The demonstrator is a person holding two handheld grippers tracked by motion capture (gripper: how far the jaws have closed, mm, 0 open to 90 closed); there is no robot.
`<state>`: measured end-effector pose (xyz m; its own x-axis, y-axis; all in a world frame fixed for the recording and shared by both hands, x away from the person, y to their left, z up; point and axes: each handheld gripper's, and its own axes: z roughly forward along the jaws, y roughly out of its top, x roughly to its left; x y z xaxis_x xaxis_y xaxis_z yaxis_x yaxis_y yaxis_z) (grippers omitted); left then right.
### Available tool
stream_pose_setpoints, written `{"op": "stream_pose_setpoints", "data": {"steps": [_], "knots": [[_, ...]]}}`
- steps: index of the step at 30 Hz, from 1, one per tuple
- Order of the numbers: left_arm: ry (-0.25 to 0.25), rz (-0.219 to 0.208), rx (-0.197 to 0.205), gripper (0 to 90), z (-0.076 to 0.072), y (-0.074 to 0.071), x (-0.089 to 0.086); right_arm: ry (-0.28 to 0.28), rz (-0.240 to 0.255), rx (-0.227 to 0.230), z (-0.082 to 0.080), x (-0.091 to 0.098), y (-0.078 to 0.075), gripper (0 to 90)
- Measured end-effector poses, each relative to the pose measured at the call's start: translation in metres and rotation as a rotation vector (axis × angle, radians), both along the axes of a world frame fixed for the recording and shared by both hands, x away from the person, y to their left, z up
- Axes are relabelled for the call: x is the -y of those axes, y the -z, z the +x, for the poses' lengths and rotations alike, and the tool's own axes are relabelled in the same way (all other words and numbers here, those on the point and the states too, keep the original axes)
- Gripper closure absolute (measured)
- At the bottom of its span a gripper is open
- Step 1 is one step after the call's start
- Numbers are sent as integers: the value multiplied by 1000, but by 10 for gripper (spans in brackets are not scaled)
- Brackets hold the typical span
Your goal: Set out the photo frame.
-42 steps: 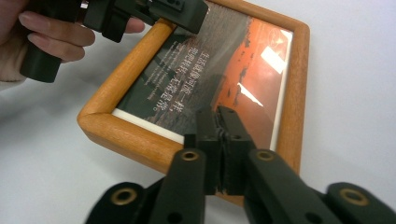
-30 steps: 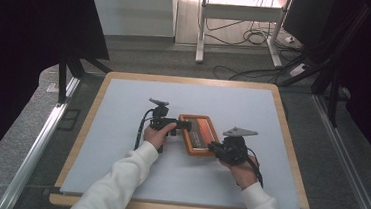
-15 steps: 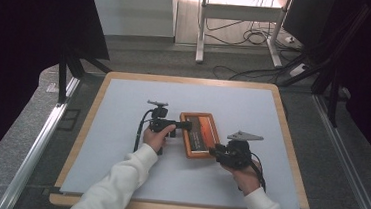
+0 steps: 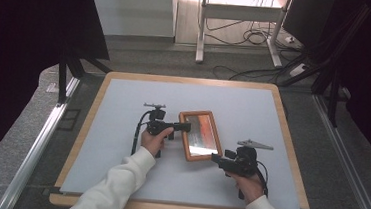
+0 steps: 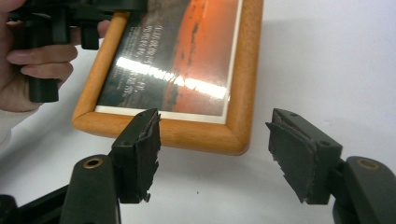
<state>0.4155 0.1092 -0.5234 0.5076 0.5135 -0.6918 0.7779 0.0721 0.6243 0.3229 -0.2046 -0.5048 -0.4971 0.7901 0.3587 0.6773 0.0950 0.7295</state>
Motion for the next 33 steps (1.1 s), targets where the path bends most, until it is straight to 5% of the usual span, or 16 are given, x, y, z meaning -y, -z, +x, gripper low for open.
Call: {"op": "stream_pose_setpoints", "data": {"steps": [8,21,33], "knots": [[25,-5,54,562,-8,-4,-1,-41,22,-10,6,-1,5,382],[80,-16,119,608,-20,-12,-1,-90,-13,29,0,0,2,505],[151,20,209,647,-38,-21,-2,-131,-73,61,-14,-1,0,513]]}}
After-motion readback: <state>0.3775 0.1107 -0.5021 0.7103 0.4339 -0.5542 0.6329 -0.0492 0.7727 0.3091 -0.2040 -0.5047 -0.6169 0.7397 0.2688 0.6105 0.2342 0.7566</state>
